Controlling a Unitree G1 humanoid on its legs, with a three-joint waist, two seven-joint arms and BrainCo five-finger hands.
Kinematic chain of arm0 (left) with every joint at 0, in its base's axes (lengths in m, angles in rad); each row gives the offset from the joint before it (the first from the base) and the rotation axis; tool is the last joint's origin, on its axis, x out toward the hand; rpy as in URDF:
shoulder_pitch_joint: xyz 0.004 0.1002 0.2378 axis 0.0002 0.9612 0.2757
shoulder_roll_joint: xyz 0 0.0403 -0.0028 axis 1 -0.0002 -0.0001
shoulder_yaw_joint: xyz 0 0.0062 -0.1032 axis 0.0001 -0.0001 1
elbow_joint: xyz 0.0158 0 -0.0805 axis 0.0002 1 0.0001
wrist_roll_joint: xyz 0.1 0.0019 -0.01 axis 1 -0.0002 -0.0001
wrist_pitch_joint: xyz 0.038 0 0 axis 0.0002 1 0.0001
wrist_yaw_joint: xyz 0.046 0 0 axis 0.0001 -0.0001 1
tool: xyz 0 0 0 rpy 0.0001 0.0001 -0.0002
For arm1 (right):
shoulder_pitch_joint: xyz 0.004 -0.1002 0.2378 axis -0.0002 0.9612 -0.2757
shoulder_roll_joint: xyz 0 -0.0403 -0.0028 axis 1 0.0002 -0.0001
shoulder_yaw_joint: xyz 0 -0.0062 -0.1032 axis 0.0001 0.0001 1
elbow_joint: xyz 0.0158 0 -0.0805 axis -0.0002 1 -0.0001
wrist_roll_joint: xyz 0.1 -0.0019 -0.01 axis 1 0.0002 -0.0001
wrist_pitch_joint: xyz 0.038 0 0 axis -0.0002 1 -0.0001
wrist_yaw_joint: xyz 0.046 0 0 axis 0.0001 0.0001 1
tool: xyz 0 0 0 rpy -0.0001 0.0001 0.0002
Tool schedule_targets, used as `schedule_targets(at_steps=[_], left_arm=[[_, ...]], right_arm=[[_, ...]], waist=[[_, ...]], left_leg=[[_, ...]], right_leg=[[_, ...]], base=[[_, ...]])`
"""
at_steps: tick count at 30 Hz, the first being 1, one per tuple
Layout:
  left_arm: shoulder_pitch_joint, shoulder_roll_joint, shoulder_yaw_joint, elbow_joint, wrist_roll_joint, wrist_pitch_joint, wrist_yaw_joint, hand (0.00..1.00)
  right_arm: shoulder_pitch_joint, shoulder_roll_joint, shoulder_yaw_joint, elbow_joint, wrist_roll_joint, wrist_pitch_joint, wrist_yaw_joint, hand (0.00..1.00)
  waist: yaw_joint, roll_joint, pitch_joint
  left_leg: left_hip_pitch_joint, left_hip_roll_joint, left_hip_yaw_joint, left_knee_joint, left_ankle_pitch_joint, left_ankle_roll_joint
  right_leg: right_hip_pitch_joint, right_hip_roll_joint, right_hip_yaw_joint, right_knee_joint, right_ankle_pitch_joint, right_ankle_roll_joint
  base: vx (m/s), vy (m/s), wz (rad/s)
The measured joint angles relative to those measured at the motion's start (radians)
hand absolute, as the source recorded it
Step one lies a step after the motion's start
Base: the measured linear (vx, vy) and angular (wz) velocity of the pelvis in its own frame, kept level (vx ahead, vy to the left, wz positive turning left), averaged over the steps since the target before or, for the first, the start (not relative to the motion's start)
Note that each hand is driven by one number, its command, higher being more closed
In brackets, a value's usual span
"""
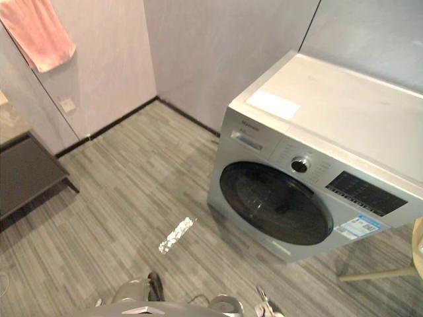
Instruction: Pick up the laundry basket with both hands and put the clothes into the washing machine.
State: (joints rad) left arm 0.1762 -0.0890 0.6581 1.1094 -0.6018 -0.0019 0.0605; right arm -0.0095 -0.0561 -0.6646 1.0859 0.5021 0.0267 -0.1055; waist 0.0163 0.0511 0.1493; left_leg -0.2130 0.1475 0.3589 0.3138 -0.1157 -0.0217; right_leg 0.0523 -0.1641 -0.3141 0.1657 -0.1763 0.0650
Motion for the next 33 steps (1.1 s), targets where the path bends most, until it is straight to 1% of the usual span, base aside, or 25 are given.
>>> schedule_targets(at_steps=[1, 2, 3, 4, 5, 6, 7, 9, 11, 12, 15, 18, 19, 21, 22, 24, 25, 26, 27, 28, 29, 30, 31, 32, 33], left_arm=[[0.000, 0.000, 0.006, 0.000, 0.001, 0.000, 0.000, 0.00], [0.008, 0.014, 0.021, -0.001, 0.010, 0.000, 0.000, 0.00], [0.013, 0.014, 0.040, 0.002, 0.016, 0.002, 0.003, 0.00], [0.020, 0.010, 0.042, -0.001, 0.017, 0.002, 0.001, 0.00], [0.040, 0.015, 0.043, 0.005, 0.021, 0.003, 0.003, 0.00], [0.043, 0.019, 0.037, 0.006, 0.023, 0.003, 0.003, 0.00], [0.045, 0.027, -0.004, 0.008, 0.041, 0.002, 0.002, 0.00], [0.023, 0.074, -0.106, 0.019, 0.058, 0.001, 0.000, 0.00], [-0.004, 0.106, -0.181, 0.009, 0.057, 0.001, 0.001, 0.00], [-0.016, 0.117, -0.217, -0.002, 0.055, 0.000, 0.001, 0.00], [-0.076, 0.137, -0.281, -0.002, 0.059, -0.002, -0.002, 0.00], [-0.094, 0.133, -0.286, -0.007, 0.060, -0.006, 0.000, 0.00], [-0.093, 0.121, -0.271, -0.017, 0.066, -0.007, 0.002, 0.00], [-0.076, 0.104, -0.241, -0.030, 0.093, -0.009, 0.001, 0.00], [-0.072, 0.098, -0.210, -0.030, 0.110, -0.009, 0.001, 0.00], [-0.072, 0.086, -0.164, -0.031, 0.138, -0.009, 0.001, 0.00], [-0.072, 0.085, -0.148, -0.032, 0.148, -0.009, 0.000, 0.00], [-0.070, 0.087, -0.141, -0.033, 0.155, -0.009, 0.000, 0.00], [-0.066, 0.089, -0.128, -0.030, 0.171, -0.009, 0.001, 0.00], [-0.066, 0.076, -0.127, -0.027, 0.176, -0.006, -0.001, 0.00], [-0.066, 0.060, -0.119, -0.026, 0.180, -0.005, -0.001, 0.00], [-0.066, 0.052, -0.110, -0.020, 0.187, -0.005, 0.000, 0.00], [-0.071, 0.040, -0.108, -0.010, 0.194, -0.001, 0.001, 0.00], [-0.070, 0.037, -0.107, -0.004, 0.193, 0.001, 0.002, 0.00], [-0.064, 0.036, -0.108, -0.007, 0.193, 0.000, 0.001, 0.00]], right_arm=[[-0.007, 0.007, 0.005, -0.003, 0.000, 0.000, -0.003, 0.00], [-0.025, 0.052, 0.022, -0.008, -0.001, 0.000, -0.007, 0.00], [-0.040, 0.060, 0.039, -0.008, -0.007, 0.002, -0.007, 0.00], [-0.046, 0.058, 0.051, -0.008, -0.012, 0.002, -0.007, 0.00], [-0.063, 0.056, 0.087, -0.007, -0.019, -0.002, -0.006, 0.00], [-0.067, 0.055, 0.103, -0.007, -0.020, -0.002, -0.004, 0.00], [-0.069, 0.053, 0.129, 0.001, -0.027, -0.002, 0.004, 0.00], [-0.075, 0.062, 0.195, 0.009, -0.043, -0.005, 0.024, 0.00], [-0.073, 0.061, 0.222, 0.012, -0.060, -0.002, 0.033, 0.00], [-0.067, 0.060, 0.232, 0.012, -0.059, -0.003, 0.032, 0.00], [-0.027, 0.059, 0.218, 0.011, -0.059, -0.004, 0.031, 0.00], [0.010, 0.061, 0.163, 0.010, -0.057, -0.001, 0.030, 0.00], [0.040, 0.068, 0.123, 0.005, -0.057, -0.001, 0.029, 0.00], [0.059, 0.073, 0.105, -0.007, -0.047, 0.000, 0.029, 0.00], [0.067, 0.078, 0.106, -0.009, -0.035, -0.002, 0.029, 0.00], [0.074, 0.078, 0.115, -0.010, -0.029, -0.002, 0.030, 0.00], [0.084, 0.078, 0.135, -0.010, -0.029, -0.001, 0.030, 0.00], [0.088, 0.080, 0.145, -0.010, -0.029, -0.001, 0.030, 0.00], [0.092, 0.086, 0.150, -0.010, -0.029, 0.000, 0.030, 0.00], [0.092, 0.072, 0.152, -0.011, -0.032, 0.002, 0.031, 0.00], [0.088, 0.060, 0.152, -0.016, -0.036, 0.002, 0.031, 0.00], [0.083, 0.053, 0.152, -0.018, -0.039, 0.003, 0.031, 0.00], [0.074, 0.030, 0.152, -0.017, -0.038, 0.019, 0.032, 0.00], [0.073, 0.024, 0.151, -0.018, -0.038, 0.043, 0.036, 0.00], [0.073, 0.017, 0.138, -0.011, -0.012, 0.104, 0.059, 0.00]], waist=[[-0.001, -0.001, 0.003], [0.003, -0.052, 0.008], [0.012, -0.057, 0.005], [0.018, -0.070, -0.003], [0.025, -0.080, -0.019], [0.029, -0.085, -0.022], [0.037, -0.080, -0.038], [0.007, -0.081, -0.034], [0.003, -0.091, -0.020], [-0.001, -0.097, -0.020], [-0.017, -0.118, -0.021], [-0.026, -0.115, -0.019], [-0.021, -0.104, -0.014], [-0.015, -0.092, -0.016], [-0.014, -0.091, -0.016], [-0.006, -0.091, -0.016], [0.000, -0.102, -0.023], [0.002, -0.114, -0.030], [0.006, -0.121, -0.039], [0.010, -0.104, -0.057], [0.010, -0.079, -0.067], [0.007, -0.068, -0.068], [0.000, -0.038, -0.060], [-0.001, -0.033, -0.064], [-0.005, -0.031, -0.066]], left_leg=[[0.004, -0.003, 0.000, -0.001, 0.000, 0.000], [0.010, -0.057, 0.004, -0.003, -0.002, 0.003], [0.012, -0.084, -0.001, 0.011, -0.014, 0.030], [0.014, -0.097, 0.002, 0.005, -0.017, 0.033], [0.041, -0.147, 0.000, -0.031, -0.026, 0.047], [0.058, -0.169, -0.001, -0.054, -0.028, 0.050], [0.090, -0.203, -0.005, -0.105, -0.033, 0.059], [0.116, -0.204, -0.023, -0.118, -0.028, 0.068], [0.174, -0.206, -0.066, -0.142, -0.025, 0.073], [0.209, -0.206, -0.100, -0.156, -0.014, 0.081], [0.256, -0.205, -0.210, -0.181, 0.001, 0.108], [0.274, -0.191, -0.308, -0.174, -0.004, 0.112], [0.289, -0.162, -0.365, -0.156, -0.024, 0.095], [0.285, -0.118, -0.415, -0.132, -0.053, 0.066], [0.281, -0.086, -0.453, -0.113, -0.077, 0.043], [0.283, -0.042, -0.510, -0.084, -0.118, -0.005], [0.282, -0.032, -0.528, -0.079, -0.136, -0.034], [0.280, -0.032, -0.535, -0.078, -0.144, -0.049], [0.278, -0.025, -0.550, -0.075, -0.158, -0.073], [0.270, 0.008, -0.554, -0.077, -0.166, -0.089], [0.266, 0.042, -0.550, -0.099, -0.156, -0.110], [0.273, 0.062, -0.547, -0.123, -0.144, -0.132], [0.292, 0.103, -0.544, -0.155, -0.117, -0.165], [0.309, 0.123, -0.527, -0.182, -0.079, -0.177], [0.321, 0.132, -0.498, -0.200, -0.034, -0.191]], right_leg=[[-0.006, -0.002, 0.003, 0.026, -0.007, 0.006], [0.006, -0.032, 0.042, 0.056, -0.027, 0.011], [0.024, -0.047, 0.062, 0.036, -0.065, 0.014], [0.020, -0.055, 0.076, 0.032, -0.079, 0.015], [0.021, -0.091, 0.100, 0.028, -0.095, 0.015], [0.023, -0.105, 0.112, 0.028, -0.100, 0.009], [0.015, -0.123, 0.135, 0.095, -0.105, -0.007], [-0.110, -0.110, 0.160, 0.538, -0.016, 0.030], [-0.127, -0.083, 0.117, 0.709, 0.071, 0.019], [-0.141, -0.081, 0.080, 0.779, 0.052, 0.011], [-0.197, -0.092, 0.051, 0.774, -0.032, 0.037], [-0.232, -0.098, 0.112, 0.637, -0.042, 0.037], [-0.230, -0.073, 0.180, 0.523, -0.030, 0.027], [-0.230, -0.034, 0.254, 0.401, 0.010, 0.020], [-0.231, -0.008, 0.310, 0.324, 0.054, 0.018], [-0.230, 0.007, 0.359, 0.240, 0.128, 0.034], [-0.228, 0.007, 0.361, 0.201, 0.200, 0.036], [-0.229, 0.004, 0.363, 0.185, 0.271, 0.033], [-0.225, -0.005, 0.359, 0.196, 0.241, 0.093], [-0.222, 0.020, 0.349, 0.196, 0.182, 0.095], [-0.222, 0.039, 0.309, 0.193, 0.115, 0.091], [-0.218, 0.048, 0.282, 0.192, 0.053, 0.088], [-0.213, 0.078, 0.251, 0.214, 0.030, 0.065], [-0.209, 0.093, 0.238, 0.226, 0.012, 0.050], [-0.203, 0.101, 0.225, 0.236, -0.005, 0.034]], base=[[0.07, 0.089, 0.04], [0.12, 0.077, 0.12], [0.12, 0.079, 0.02], [0.12, 0.165, -0.29], [0.10, 0.201, -0.36], [0.14, 0.250, -0.43], [0.15, 0.170, -0.16], [0.19, 0.122, 0.26], [0.22, 0.061, 0.37], [0.22, 0.044, 0.36], [0.22, -0.017, 0.90], [0.24, -0.106, 1.26], [0.26, -0.171, 1.07], [0.22, -0.223, 0.90], [0.20, -0.300, 0.89], [0.25, -0.439, 0.78], [0.30, -0.573, 0.51], [0.26, -0.523, 0.43], [0.22, -0.449, 0.29], [0.26, -0.512, 0.25], [0.24, -0.482, 0.18], [0.27, -0.555, 0.26], [0.21, -0.419, 0.34], [0.21, -0.476, 0.38], [0.14, -0.362, 0.30]])
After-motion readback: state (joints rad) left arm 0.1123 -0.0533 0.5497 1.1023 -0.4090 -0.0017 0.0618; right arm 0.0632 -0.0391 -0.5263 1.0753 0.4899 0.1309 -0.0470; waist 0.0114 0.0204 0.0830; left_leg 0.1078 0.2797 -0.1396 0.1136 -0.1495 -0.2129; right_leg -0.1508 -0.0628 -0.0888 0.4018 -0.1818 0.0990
